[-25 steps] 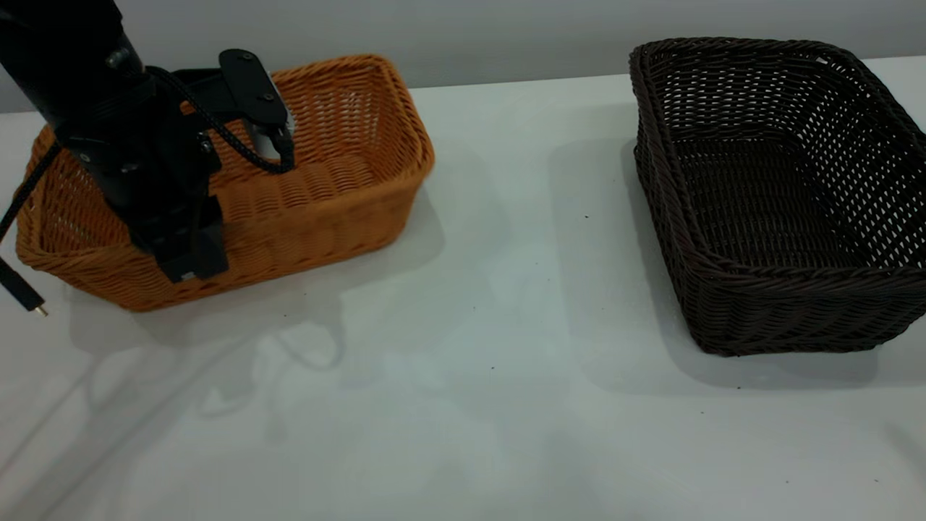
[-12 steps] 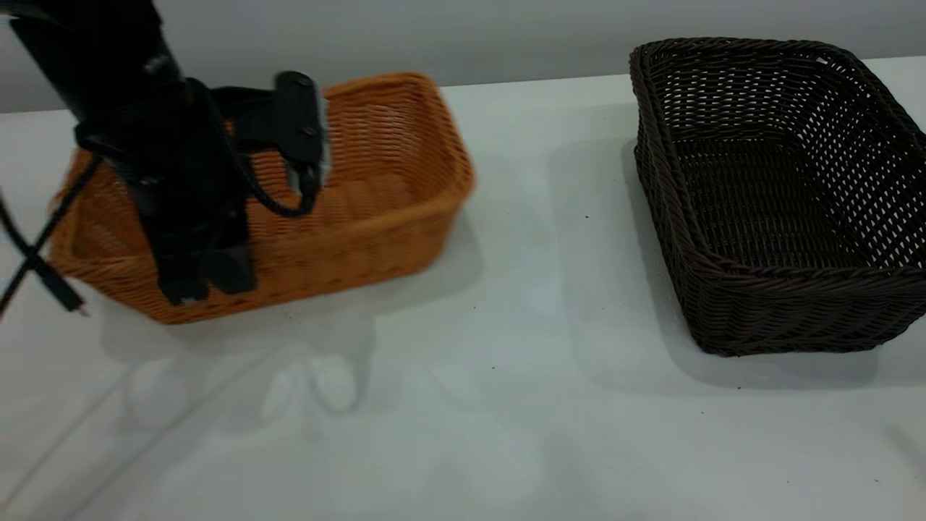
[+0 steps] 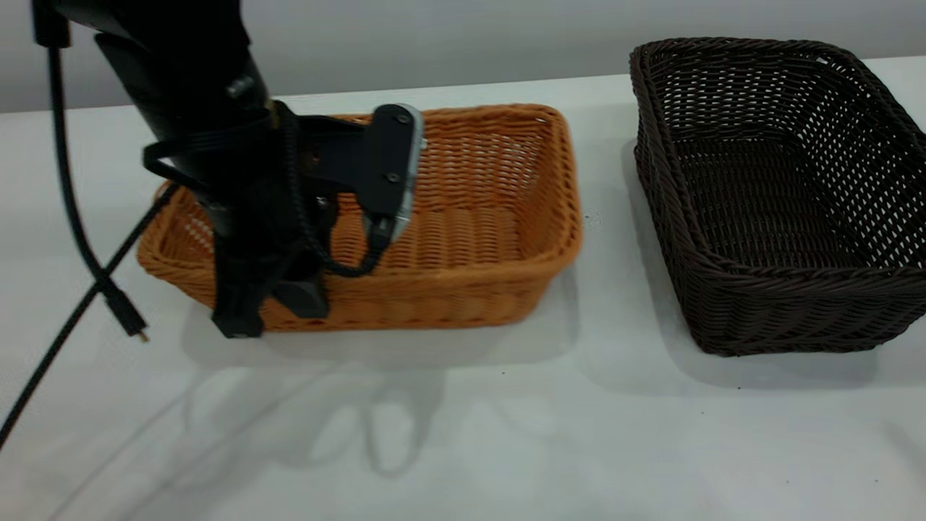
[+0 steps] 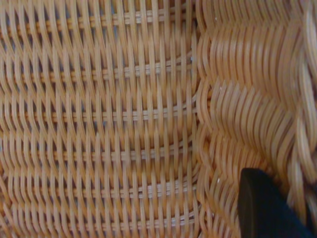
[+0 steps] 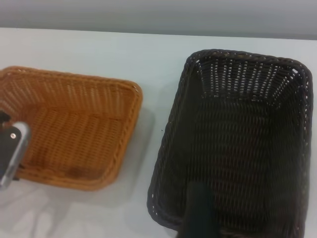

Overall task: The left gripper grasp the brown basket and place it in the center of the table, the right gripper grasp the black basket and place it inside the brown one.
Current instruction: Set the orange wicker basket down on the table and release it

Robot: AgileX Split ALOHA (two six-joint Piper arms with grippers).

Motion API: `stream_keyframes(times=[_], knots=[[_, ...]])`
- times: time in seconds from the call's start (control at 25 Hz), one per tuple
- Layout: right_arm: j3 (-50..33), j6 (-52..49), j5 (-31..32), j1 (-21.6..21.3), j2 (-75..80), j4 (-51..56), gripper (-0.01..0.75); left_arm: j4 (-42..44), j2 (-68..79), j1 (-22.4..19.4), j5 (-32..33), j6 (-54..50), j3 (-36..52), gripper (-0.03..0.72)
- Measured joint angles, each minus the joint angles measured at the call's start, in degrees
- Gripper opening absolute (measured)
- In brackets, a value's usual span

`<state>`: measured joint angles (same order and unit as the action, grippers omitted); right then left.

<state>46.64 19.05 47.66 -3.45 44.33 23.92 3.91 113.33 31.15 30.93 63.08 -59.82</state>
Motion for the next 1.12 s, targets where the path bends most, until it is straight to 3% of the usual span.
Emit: stream_keyframes(times=[0.24,1.12], knots=[[0.0,0.0,0.0,0.1,0.0,0.0,0.509,-2.5,0.0,3.4,-0.1,0.3,0.0,0.113],[0.0,0.0,0.3,0.1,0.0,0.0,0.509,-2.5,0.0,3.5,-0.3,-6.3,0.0,0.112]])
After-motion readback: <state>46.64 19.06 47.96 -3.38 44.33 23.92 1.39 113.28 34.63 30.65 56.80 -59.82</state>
